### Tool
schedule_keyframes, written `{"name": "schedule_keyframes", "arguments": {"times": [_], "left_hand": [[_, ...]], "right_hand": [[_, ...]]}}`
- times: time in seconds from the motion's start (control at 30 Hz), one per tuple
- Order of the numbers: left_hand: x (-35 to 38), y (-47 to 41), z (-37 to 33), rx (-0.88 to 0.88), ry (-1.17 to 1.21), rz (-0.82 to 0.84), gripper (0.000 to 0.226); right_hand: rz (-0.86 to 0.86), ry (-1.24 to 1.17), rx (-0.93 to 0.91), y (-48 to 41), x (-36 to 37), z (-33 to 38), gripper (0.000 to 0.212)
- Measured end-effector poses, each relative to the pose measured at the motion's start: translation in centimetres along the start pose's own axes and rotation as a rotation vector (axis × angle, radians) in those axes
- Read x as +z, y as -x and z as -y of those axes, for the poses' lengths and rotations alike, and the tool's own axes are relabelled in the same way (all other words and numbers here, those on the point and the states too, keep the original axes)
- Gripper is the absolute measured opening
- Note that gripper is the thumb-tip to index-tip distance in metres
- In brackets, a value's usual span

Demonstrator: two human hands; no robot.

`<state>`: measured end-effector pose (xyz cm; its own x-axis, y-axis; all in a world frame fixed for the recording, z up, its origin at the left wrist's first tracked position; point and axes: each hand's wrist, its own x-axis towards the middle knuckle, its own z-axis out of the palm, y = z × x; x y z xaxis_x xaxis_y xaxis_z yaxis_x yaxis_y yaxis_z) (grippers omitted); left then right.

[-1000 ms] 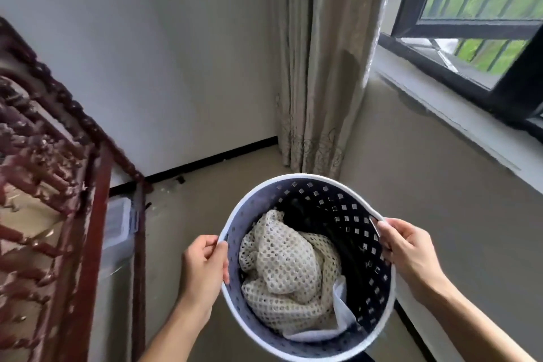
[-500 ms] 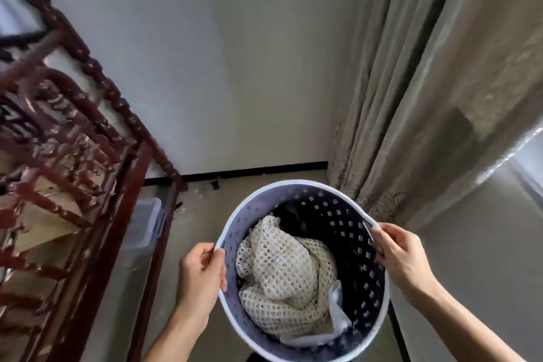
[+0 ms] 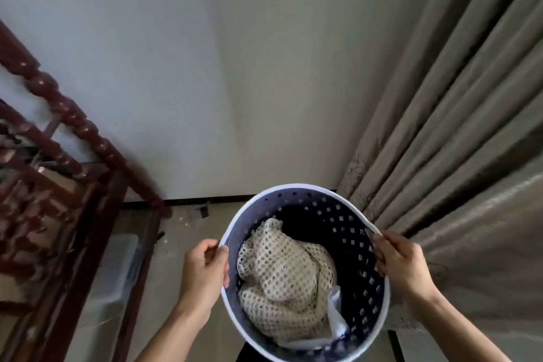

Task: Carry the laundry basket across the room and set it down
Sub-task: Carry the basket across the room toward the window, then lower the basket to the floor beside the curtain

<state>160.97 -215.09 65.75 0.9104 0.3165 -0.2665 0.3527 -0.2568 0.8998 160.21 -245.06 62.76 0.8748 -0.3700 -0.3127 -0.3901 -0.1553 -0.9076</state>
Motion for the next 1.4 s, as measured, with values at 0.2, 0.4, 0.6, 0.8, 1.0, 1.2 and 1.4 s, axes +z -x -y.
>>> {"name": "schedule_keyframes", "arguments": {"times": [0.2, 0.4, 0.6, 0.8, 1.0, 1.2, 1.4], "left_hand": [[2.5, -10.4, -2.4, -0.026, -0.045, 0.059, 0.015], [7.5, -18.4, -0.4, -0.115, -0.120, 0.111, 0.018], [13.5, -26.5, 5.9, -0.369, -0.132, 0.134, 0.013], [20.1, -34.9, 15.9, -0.543, -0.088, 0.114, 0.021], [27.3, -43.5, 26.6, -0.494, -0.285, 0.292, 0.026], [32.6, -52.1, 37.3, -0.576, -0.351, 0.311, 0.031], [36.1, -57.2, 43.0, -0.534, -0.407, 0.371, 0.039]], "right_hand": [[-0.057, 0.046, 0.063, -7.1, 2.9, 2.2, 0.034], [-0.013, 0.165, 0.160, -18.1, 5.6, -0.9, 0.033], [0.094, 0.287, 0.330, -28.5, 10.1, -7.9, 0.032], [0.097, 0.452, 0.385, -37.8, 15.2, -15.9, 0.031], [0.075, 0.577, 0.405, -46.6, 19.7, -27.7, 0.030], [0.108, 0.648, 0.411, -54.2, 23.4, -38.0, 0.021], [0.127, 0.691, 0.453, -59.4, 26.3, -45.5, 0.013]]}}
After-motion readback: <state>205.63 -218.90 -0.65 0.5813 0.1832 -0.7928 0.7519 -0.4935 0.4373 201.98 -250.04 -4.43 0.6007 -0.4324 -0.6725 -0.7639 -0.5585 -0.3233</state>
